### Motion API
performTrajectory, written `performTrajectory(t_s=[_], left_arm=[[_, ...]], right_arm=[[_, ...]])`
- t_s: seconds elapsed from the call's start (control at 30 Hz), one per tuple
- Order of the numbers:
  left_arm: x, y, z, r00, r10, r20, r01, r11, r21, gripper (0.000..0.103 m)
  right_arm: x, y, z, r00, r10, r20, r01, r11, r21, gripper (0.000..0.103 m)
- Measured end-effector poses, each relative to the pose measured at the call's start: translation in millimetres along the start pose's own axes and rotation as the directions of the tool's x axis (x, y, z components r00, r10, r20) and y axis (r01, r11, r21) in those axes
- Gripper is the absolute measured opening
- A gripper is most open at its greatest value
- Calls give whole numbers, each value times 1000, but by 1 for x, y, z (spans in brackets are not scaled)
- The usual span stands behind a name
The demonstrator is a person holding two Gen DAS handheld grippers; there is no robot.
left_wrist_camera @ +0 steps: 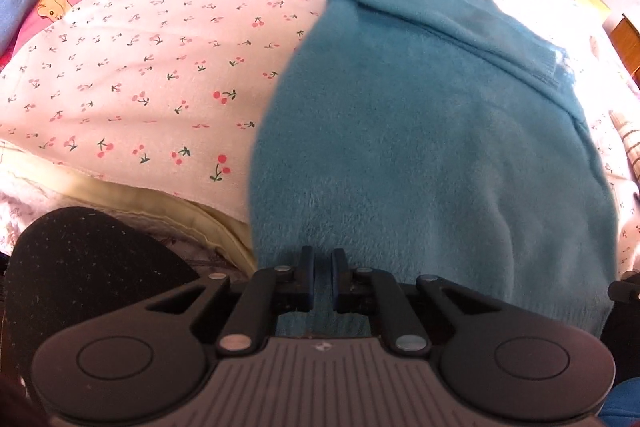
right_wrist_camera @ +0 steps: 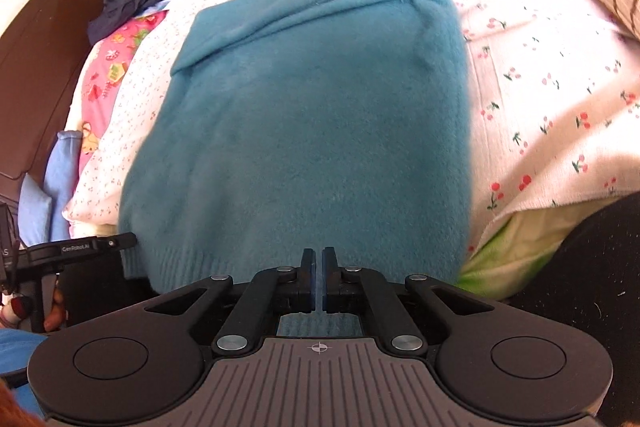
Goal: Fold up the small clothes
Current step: 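Grasp the sweater hem with both grippers side by side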
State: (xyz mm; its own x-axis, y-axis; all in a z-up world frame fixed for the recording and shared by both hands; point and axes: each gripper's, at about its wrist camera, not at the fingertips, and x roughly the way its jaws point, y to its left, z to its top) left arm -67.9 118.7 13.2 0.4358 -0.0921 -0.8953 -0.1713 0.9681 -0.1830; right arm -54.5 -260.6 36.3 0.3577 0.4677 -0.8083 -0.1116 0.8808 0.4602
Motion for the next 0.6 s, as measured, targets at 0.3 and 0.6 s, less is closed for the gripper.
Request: performTrajectory(t_s=[0.3, 0.6], left_arm=[[4, 11, 4, 998, 16, -63, -17, 1000, -26, 29], [3, 2, 2, 997, 70, -44, -70, 997, 12, 38]], right_arm=[[-3, 6, 1, 998, -59, 8, 60, 998, -30, 4], [-7, -8, -3, 996, -85, 3, 85, 996, -6, 11]])
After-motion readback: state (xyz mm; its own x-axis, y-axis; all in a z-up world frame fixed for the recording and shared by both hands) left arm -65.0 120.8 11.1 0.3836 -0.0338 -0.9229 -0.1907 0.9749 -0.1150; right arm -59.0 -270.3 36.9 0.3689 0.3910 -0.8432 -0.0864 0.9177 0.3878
